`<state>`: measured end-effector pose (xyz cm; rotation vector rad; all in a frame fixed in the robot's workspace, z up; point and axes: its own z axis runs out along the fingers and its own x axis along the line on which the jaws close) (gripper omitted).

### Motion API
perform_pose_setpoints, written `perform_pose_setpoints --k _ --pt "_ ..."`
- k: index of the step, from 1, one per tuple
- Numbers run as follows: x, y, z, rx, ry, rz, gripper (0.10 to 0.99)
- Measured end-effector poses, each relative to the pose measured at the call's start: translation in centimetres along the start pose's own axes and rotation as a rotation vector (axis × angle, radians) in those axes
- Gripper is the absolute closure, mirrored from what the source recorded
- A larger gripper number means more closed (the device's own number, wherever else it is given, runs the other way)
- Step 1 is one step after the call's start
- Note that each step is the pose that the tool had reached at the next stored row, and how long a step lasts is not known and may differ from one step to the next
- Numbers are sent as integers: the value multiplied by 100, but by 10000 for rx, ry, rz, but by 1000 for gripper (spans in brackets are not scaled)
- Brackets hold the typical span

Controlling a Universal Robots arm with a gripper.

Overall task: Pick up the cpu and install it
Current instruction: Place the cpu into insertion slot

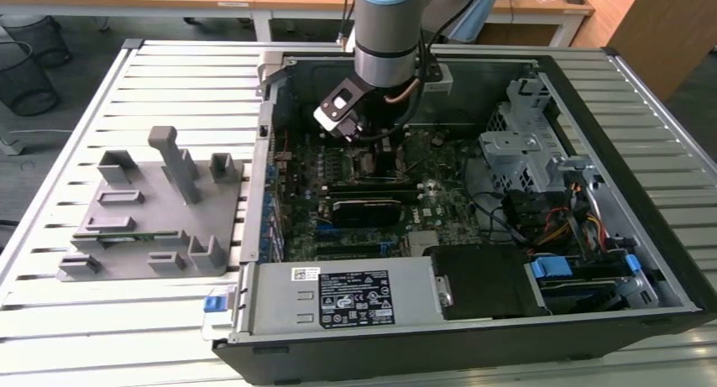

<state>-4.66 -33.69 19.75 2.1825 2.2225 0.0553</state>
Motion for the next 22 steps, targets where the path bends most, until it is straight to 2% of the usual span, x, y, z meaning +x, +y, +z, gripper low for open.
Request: perform_pose_setpoints --k 5,7,8,10,11,13,14,16,22 --pt "0 3 -61 0 0 0 490" --pt "0 3 -76 0 1 0 612" --pt "0 4 -85 0 0 0 612" --pt "1 4 -100 -1 1 0 729" --pt "1 5 -107 0 0 0 729" --pt "1 5 -117 0 1 0 847" --pt "1 5 -121 0 0 0 847" --pt "1 6 -129 0 1 0 965" --pt "1 6 -146 0 -4 -1 980"
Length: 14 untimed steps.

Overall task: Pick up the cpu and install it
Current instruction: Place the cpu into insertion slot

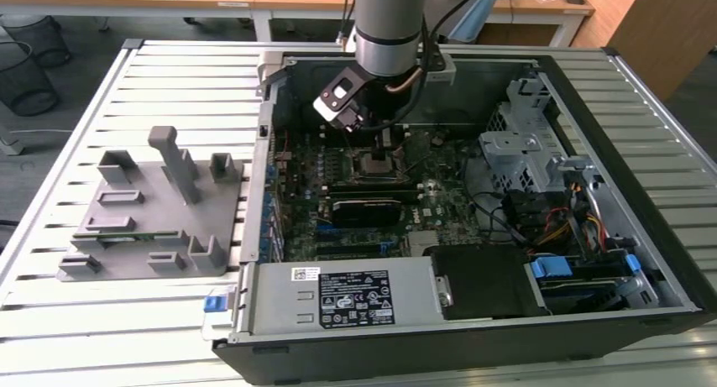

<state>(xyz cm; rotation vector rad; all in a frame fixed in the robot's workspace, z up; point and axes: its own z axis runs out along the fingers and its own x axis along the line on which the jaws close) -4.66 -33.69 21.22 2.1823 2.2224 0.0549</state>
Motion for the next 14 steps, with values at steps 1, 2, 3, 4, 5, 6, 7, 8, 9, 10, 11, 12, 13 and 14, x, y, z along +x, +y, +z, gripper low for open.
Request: perform_pose_setpoints --k 1,2,3,4,5,6,7,8,9,10,11,12,13,14 --pt "0 0 -4 0 1 0 980" --pt "0 0 -7 -1 2 0 980" --pt "1 1 -10 -1 1 0 980" --pt "1 1 -13 -1 2 0 980" --pt "0 1 -17 0 0 0 980" --pt "0 1 -21 0 0 0 980" --pt "0 1 -25 0 0 0 980" --pt "0 1 -29 -1 1 0 980" --pt "1 2 -34 0 1 0 980" --pt "1 2 -37 -1 2 0 980" --pt "1 2 -40 -1 2 1 980" --pt "1 2 -43 -1 2 1 980" --pt "1 2 -44 -2 3 1 980" --pt "0 2 -47 -1 2 0 980"
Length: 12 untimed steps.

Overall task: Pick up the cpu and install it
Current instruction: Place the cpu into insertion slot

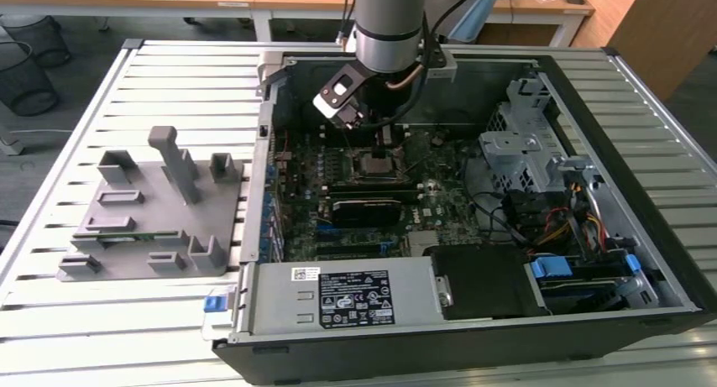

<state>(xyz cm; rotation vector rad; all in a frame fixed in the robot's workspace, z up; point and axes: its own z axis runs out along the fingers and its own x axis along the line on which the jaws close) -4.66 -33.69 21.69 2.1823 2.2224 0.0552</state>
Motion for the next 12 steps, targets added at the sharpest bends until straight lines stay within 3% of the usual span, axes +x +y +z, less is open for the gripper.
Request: perform_pose_setpoints --k 12 --pt "0 1 -21 0 -1 0 980"
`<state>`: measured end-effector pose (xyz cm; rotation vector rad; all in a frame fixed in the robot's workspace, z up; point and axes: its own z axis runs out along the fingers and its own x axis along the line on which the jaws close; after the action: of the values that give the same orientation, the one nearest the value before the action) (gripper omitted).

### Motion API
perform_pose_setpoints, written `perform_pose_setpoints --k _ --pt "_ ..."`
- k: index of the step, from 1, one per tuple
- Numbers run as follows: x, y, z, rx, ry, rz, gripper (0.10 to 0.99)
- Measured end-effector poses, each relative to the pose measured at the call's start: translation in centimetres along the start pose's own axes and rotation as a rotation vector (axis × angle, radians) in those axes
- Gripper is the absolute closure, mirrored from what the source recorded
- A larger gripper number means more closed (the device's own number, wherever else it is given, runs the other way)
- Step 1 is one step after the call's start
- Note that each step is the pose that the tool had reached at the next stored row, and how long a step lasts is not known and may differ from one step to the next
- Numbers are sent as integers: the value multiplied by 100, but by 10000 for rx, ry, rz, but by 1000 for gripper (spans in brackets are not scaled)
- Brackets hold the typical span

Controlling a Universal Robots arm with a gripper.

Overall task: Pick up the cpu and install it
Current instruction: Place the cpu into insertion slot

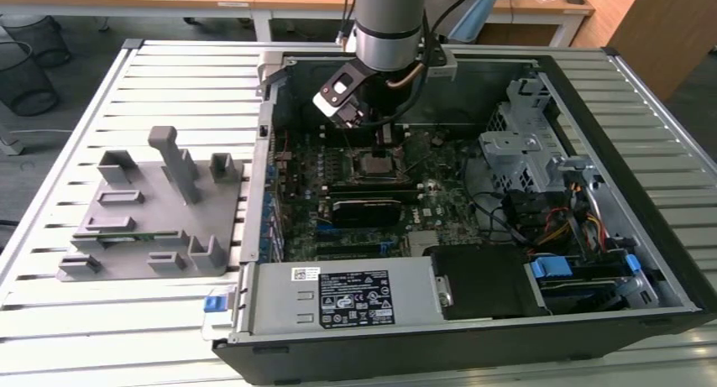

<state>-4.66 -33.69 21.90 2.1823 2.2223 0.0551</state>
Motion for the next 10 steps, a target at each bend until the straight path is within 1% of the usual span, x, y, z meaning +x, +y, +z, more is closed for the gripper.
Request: perform_pose_setpoints --k 3,5,10 --pt "0 0 -6 0 0 0 980" --pt "0 3 -76 0 0 0 980" --pt "0 4 -86 0 0 0 980"
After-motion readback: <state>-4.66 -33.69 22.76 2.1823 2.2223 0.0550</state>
